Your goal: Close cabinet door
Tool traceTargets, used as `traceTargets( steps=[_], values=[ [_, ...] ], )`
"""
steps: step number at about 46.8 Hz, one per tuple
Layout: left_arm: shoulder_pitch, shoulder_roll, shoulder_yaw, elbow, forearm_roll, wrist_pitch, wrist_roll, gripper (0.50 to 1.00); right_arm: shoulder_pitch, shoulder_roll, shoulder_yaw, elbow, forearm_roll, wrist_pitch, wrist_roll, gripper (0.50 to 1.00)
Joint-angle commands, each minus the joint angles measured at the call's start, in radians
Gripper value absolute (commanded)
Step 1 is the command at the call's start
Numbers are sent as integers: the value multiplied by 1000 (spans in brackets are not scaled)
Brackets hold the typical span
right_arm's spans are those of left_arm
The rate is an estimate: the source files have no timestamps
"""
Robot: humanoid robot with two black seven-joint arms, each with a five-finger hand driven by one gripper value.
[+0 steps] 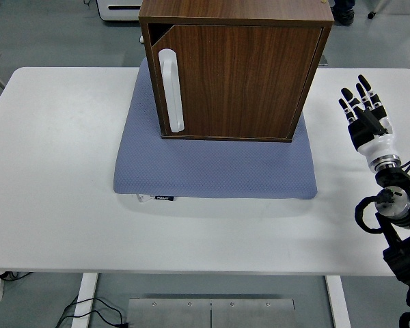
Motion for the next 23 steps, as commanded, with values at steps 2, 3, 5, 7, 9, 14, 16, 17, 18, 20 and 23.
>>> traceTargets(
  steps=[2,3,5,7,9,14,16,17,18,20,23],
  values=[
    [0,0,0,0,0,0,0,1000,-5,1,1,2,2,2,3,1000],
    [0,0,0,0,0,0,0,1000,-5,1,1,2,5,2,3,1000],
    [0,0,0,0,0,0,0,1000,-7,1,1,2,13,0,3,1000],
    [0,0,0,0,0,0,0,1000,-8,1,1,2,23,0,3,1000],
    [0,0,0,0,0,0,0,1000,-10,2,-1,4,28,2,6,1000],
    [0,0,0,0,0,0,0,1000,-17,5,-1,4,29,2,9,1000],
    [0,0,0,0,0,0,0,1000,-19,8,-1,4,29,2,9,1000],
    [0,0,0,0,0,0,0,1000,-20,8,-1,5,29,2,9,1000],
    [0,0,0,0,0,0,0,1000,-25,10,-1,5,29,2,9,1000],
    [0,0,0,0,0,0,0,1000,-33,14,-1,5,29,2,10,1000],
    [0,0,0,0,0,0,0,1000,-37,19,-2,7,29,2,15,1000]
  ],
)
